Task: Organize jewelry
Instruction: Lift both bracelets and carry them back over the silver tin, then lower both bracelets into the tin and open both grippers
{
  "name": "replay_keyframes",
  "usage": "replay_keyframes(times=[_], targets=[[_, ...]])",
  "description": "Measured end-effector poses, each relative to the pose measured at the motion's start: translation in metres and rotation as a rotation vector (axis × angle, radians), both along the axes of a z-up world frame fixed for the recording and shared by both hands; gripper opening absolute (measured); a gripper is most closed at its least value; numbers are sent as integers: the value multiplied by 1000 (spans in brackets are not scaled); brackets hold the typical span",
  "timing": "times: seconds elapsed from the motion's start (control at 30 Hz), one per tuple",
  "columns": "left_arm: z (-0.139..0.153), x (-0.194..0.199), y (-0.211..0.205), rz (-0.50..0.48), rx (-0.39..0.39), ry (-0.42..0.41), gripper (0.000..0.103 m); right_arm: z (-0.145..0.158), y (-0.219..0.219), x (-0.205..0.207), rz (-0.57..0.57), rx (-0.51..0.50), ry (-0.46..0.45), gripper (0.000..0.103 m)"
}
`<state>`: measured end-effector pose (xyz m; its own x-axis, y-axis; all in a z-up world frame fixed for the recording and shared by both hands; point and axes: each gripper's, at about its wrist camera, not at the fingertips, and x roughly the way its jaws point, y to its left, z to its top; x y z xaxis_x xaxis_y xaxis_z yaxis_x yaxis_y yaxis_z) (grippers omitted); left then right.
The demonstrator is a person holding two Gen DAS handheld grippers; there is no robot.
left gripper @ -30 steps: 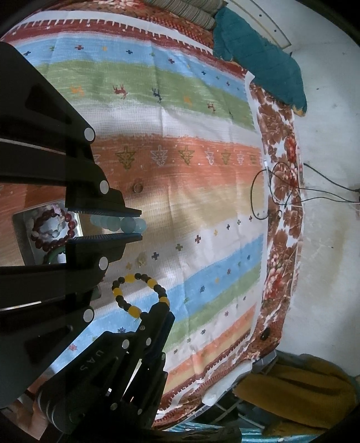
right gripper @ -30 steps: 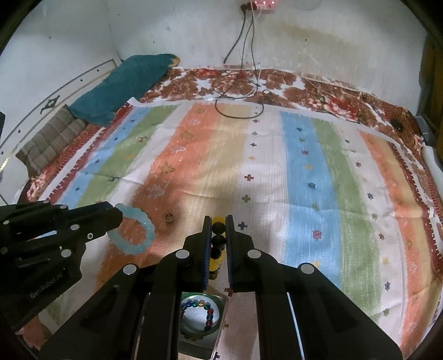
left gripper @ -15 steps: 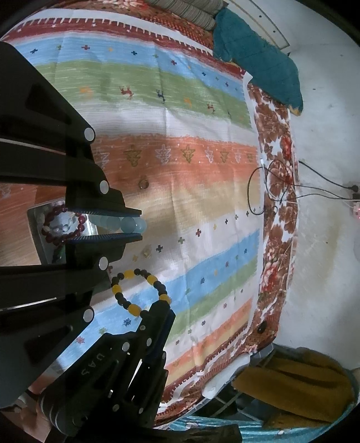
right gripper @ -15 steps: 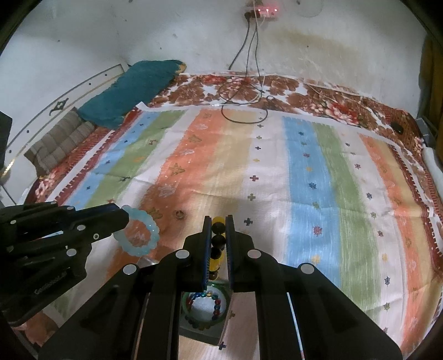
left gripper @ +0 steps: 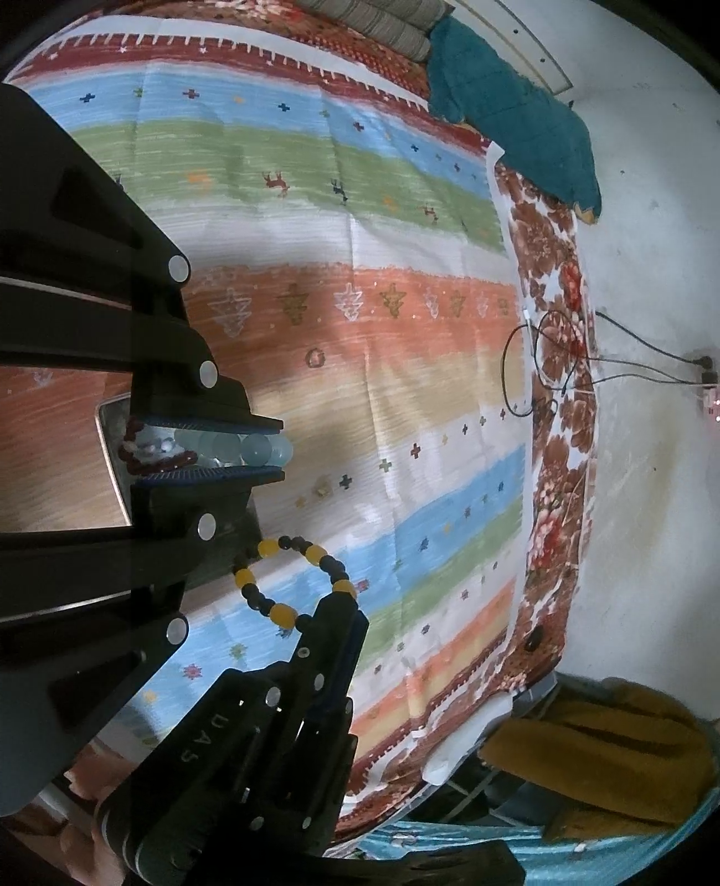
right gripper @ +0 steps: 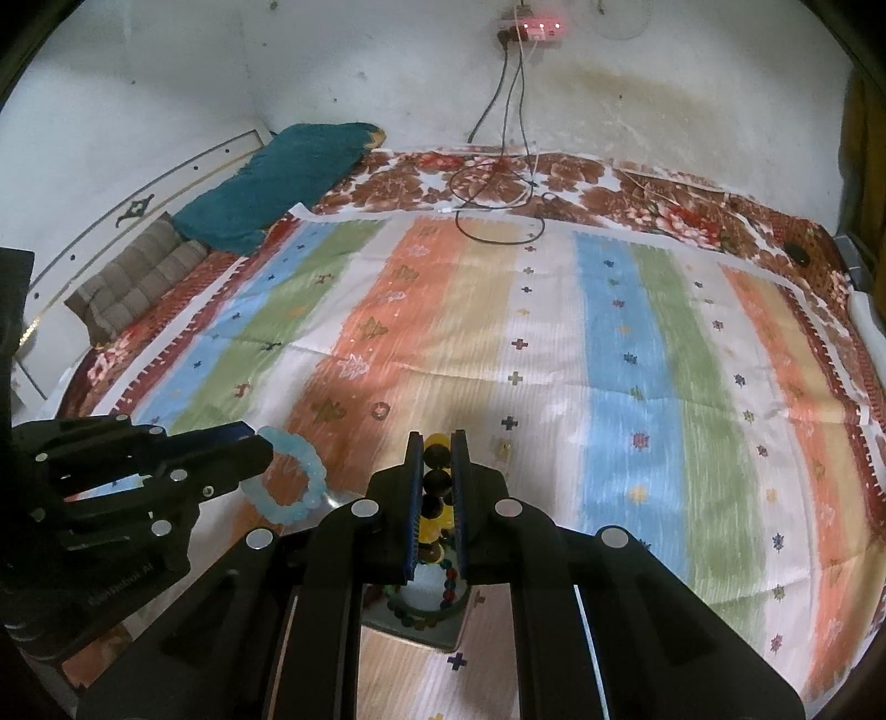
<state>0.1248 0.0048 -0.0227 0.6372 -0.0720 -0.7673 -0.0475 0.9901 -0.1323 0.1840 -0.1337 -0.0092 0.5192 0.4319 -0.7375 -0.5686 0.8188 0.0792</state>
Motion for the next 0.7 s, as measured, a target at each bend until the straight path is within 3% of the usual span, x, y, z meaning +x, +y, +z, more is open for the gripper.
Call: replay_keyframes(times=[0.7], targets=[[4, -34, -7, -27, -28, -27, 11, -2, -11, -35, 42, 7, 17, 11]])
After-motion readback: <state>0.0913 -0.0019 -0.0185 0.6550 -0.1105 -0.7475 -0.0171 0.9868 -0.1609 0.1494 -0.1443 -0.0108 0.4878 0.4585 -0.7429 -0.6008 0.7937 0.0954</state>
